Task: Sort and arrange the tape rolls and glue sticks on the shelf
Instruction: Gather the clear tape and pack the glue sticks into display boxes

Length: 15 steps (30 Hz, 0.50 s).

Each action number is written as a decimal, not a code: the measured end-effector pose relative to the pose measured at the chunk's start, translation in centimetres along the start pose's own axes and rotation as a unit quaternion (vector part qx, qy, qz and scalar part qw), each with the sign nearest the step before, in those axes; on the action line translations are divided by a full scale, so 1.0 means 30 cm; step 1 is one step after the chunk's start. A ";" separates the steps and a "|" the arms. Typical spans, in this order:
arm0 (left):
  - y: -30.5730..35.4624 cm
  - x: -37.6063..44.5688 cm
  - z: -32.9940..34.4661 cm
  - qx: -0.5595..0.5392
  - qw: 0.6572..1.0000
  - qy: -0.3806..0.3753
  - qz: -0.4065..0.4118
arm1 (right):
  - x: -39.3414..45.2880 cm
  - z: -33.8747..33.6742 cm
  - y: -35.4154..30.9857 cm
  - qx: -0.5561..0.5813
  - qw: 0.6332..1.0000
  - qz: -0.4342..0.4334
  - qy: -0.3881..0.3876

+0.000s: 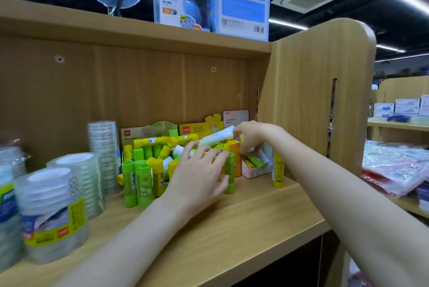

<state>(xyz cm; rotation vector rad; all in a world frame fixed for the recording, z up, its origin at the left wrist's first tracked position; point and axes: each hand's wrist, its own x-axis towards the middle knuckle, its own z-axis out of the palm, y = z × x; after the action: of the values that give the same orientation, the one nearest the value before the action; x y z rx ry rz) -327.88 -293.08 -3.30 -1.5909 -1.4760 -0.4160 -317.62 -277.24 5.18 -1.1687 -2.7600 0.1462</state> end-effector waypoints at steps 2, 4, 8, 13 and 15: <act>0.000 -0.002 0.001 0.001 1.000 -0.002 -0.001 | -0.015 -0.010 0.012 0.094 0.995 -0.006 0.027; 0.003 -0.003 0.000 -0.002 1.000 -0.002 -0.001 | -0.040 -0.023 0.023 0.169 0.983 -0.006 0.064; 0.006 -0.006 0.002 -0.012 1.000 0.001 -0.003 | -0.094 -0.077 0.044 0.279 0.948 -0.013 0.149; 0.009 -0.001 -0.020 -0.048 0.998 0.037 -0.020 | -0.245 -0.103 0.010 0.344 0.926 -0.055 0.142; 0.015 -0.001 -0.039 -0.078 0.995 0.056 -0.025 | -0.301 -0.039 -0.002 0.339 0.933 -0.077 0.097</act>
<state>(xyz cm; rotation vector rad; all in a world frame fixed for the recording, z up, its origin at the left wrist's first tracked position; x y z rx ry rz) -327.10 -293.96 -2.86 -1.6253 -1.4286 -0.6533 -311.26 -283.75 5.52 -0.7284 -2.3012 0.8355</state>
